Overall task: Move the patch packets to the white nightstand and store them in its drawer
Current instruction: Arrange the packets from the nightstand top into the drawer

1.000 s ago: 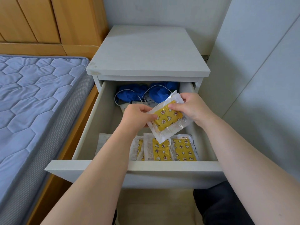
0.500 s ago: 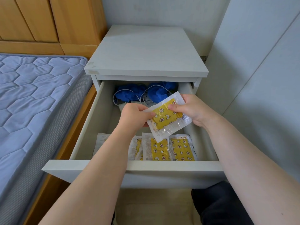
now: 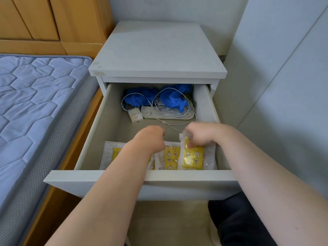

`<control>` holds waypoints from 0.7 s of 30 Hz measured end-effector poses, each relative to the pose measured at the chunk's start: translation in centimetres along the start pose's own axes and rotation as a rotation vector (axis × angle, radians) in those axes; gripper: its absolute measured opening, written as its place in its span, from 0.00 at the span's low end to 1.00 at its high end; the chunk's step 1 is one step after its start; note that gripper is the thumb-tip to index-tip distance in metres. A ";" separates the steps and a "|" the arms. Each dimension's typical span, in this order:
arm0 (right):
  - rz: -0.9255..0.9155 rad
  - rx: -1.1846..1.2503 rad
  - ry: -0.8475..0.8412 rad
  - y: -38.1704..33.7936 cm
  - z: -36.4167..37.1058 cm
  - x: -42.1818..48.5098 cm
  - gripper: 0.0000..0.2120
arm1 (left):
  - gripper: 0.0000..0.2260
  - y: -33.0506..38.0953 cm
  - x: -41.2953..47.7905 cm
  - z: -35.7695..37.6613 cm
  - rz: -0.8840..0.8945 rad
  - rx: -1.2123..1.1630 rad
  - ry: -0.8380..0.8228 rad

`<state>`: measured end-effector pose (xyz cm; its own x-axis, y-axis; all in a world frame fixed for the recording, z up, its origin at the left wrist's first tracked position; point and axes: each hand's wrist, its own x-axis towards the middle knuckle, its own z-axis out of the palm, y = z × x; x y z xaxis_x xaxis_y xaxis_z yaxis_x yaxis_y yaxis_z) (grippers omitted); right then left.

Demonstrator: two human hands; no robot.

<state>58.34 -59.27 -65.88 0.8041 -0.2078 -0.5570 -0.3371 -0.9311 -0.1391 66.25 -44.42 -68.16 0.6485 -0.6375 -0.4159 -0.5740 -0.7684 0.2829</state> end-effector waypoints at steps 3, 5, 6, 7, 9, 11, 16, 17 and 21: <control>0.019 -0.184 -0.102 -0.7 1.6 1.1 0.21 | 0.26 0.2 -0.3 0.3 0.002 0.172 -0.197; 0.028 -0.244 -0.127 -0.7 2.0 1.5 0.26 | 0.26 0.2 -0.2 0.5 -0.003 0.212 -0.287; 0.038 -0.253 -0.145 -0.6 2.1 1.6 0.27 | 0.26 0.2 -0.2 0.5 -0.004 0.233 -0.316; 0.050 -0.238 -0.160 -0.4 2.1 1.7 0.28 | 0.26 0.3 -0.2 0.5 -0.009 0.258 -0.337; 0.091 -0.183 -0.197 -0.1 2.0 1.6 0.30 | 0.26 0.5 -0.4 0.4 -0.018 0.296 -0.352; 0.103 -0.189 -0.243 -0.1 1.9 1.6 0.32 | 0.25 0.6 -0.6 0.3 -0.021 0.306 -0.353; 0.078 -0.240 -0.372 -0.2 1.8 2.0 0.30 | 0.33 0.4 -0.5 0.4 -0.003 0.252 -0.287; 0.073 -0.226 -0.390 -0.2 1.6 2.1 0.31 | 0.36 0.5 -0.4 0.5 0.018 0.252 -0.256; 0.069 -0.148 -0.352 0.0 1.4 2.4 0.30 | 0.27 0.8 0.9 0.5 0.077 0.211 -0.189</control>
<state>59.59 -59.32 -68.30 0.5561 -0.1802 -0.8114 -0.2900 -0.9569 0.0137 66.19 -45.57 -68.73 0.5053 -0.6569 -0.5596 -0.7224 -0.6768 0.1421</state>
